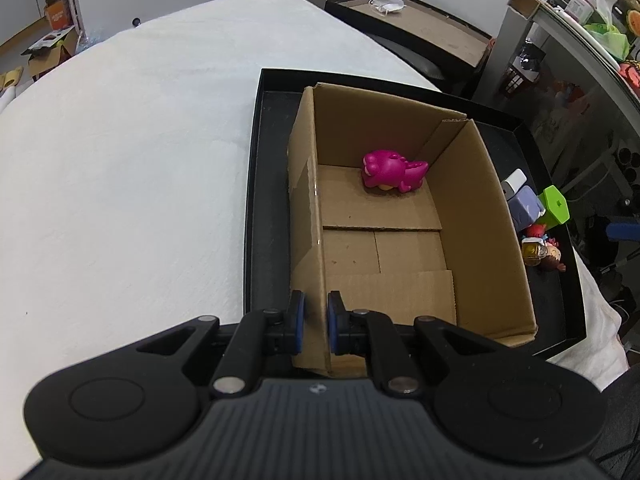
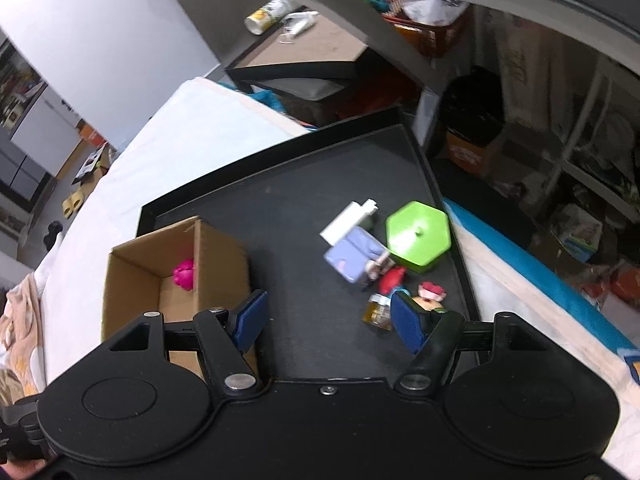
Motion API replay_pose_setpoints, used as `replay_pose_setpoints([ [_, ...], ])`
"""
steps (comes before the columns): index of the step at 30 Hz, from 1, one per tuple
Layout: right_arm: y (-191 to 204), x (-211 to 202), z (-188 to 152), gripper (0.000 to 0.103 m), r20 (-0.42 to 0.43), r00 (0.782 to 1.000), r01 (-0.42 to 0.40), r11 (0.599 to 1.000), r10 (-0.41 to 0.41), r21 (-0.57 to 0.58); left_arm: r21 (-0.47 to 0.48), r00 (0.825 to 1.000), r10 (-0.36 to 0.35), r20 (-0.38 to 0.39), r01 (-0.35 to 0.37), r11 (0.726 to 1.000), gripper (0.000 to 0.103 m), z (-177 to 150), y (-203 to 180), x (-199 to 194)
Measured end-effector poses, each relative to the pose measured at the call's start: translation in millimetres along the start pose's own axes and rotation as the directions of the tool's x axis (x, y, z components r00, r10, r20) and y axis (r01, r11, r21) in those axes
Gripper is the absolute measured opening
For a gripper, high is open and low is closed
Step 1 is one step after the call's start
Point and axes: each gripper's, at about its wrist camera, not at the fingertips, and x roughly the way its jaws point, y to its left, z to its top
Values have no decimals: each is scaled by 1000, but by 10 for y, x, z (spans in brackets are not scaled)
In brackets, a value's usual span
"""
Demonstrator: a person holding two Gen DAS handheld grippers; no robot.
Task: Organize rigid objects
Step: 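Move the right gripper to the brown-haired doll figure and grasp it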
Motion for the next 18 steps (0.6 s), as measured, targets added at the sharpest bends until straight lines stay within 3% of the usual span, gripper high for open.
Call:
replay_pose_setpoints([
  [15,-424,319,-91,66,-34,994,104,986,-100,129,-98,1000,8,-25,-10,995,12,-11,32,21],
  [18,-524,370,-117,59,-19,993,118,976,-116,181,-113,1000,8,-17,-10,993,12,-20,43,11],
])
